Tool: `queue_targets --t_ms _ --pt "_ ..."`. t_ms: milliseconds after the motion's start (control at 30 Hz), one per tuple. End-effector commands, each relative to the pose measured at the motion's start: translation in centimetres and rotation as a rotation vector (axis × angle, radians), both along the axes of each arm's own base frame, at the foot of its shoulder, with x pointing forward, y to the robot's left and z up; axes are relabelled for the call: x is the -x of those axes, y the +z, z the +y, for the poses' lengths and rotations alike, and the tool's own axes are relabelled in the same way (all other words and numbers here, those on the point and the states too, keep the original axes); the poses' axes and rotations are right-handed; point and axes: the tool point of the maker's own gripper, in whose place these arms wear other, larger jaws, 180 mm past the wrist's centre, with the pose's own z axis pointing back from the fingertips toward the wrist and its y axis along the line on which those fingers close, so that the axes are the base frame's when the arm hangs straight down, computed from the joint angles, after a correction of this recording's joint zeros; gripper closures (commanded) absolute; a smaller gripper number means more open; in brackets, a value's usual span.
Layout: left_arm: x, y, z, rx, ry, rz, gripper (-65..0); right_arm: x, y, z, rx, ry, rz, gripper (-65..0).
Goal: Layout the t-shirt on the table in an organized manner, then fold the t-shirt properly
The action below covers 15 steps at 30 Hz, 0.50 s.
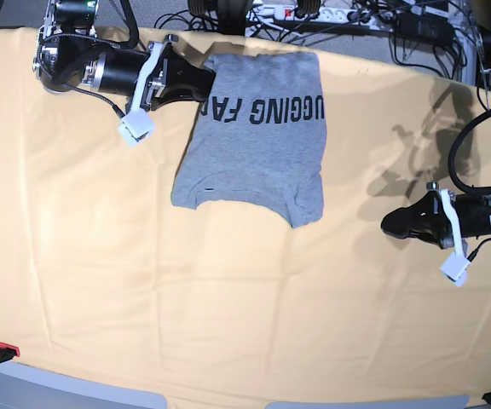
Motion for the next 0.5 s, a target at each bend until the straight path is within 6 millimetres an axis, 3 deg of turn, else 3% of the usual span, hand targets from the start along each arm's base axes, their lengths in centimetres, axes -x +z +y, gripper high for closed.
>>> queue_targets --t_ms 0,133,267,367,467 --pt "-0.7 2.0 0.3 0.016 0.001 -0.058 0.0 -0.7 0.7 -0.4 0.006 -0.013 -0.044 0.0" --pt "-0.7 2.1 0.2 0.019 0.0 -0.058 0.0 -2.1 -0.8 -3.3 0.163 -0.054 -0.057 0.0" --pt "0.0 1.2 0.2 0.018 -0.002 -0.034 0.0 -3.2 -0.7 -6.1 0.223 -0.13 -0.079 0.0" --pt "1.1 0.0 0.0 0.016 -0.01 0.001 0.0 -3.8 0.7 -7.8 0.228 -0.191 -0.125 0.0" --pt "2.8 -0.7 -1.1 0.0 -0.051 0.009 0.0 -4.4 3.4 -8.9 0.172 -0.248 -0.198 0.0"
